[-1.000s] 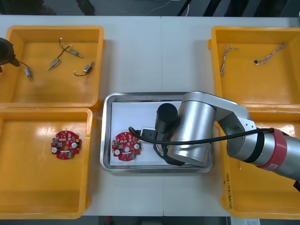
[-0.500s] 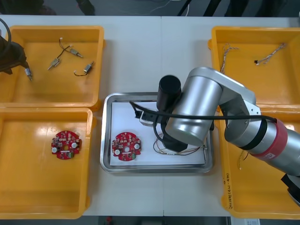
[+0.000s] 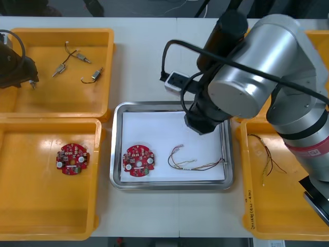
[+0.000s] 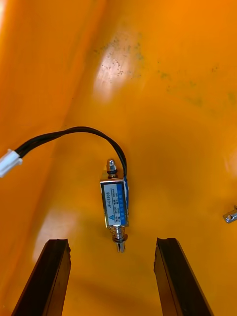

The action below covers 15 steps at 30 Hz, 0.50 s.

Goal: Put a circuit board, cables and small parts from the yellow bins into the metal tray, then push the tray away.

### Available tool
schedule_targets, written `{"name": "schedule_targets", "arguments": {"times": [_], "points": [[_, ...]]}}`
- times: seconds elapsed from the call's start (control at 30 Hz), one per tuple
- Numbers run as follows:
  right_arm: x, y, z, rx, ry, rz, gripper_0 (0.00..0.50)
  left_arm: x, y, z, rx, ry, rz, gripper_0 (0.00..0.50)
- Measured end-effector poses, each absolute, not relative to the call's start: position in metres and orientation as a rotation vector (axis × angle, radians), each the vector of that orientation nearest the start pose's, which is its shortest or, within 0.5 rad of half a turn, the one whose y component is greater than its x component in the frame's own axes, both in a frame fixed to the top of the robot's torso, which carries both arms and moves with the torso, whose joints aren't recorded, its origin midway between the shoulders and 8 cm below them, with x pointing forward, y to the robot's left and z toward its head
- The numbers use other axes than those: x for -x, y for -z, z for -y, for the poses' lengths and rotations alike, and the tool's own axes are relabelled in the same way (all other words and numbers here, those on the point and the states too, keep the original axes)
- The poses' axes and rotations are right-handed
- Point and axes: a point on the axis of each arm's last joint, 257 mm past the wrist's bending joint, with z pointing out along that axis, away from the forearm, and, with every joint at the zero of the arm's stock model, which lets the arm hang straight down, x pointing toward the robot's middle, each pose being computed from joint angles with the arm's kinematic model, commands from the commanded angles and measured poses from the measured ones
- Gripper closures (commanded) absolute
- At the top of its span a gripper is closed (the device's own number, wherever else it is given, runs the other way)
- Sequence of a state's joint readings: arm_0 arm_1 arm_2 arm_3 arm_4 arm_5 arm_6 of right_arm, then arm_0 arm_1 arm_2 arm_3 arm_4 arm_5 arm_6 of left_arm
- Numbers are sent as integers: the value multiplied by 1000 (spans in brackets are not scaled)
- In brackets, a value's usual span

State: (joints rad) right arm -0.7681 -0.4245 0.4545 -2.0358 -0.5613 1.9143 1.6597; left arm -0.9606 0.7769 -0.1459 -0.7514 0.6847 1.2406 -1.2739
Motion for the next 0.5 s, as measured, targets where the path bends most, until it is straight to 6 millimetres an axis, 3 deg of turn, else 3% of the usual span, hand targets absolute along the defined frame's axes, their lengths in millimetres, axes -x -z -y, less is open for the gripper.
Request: {"name": "schedule_targets", "arguments": {"times": [0.2,0.5], "points": [[-464,120,103,1129,163,-2283,0,-605,188,-452,552,-23,-2538,0],[-488,86,161,940,214,-2296,0,-609,198,-458,568,-32,-2515,0]]}}
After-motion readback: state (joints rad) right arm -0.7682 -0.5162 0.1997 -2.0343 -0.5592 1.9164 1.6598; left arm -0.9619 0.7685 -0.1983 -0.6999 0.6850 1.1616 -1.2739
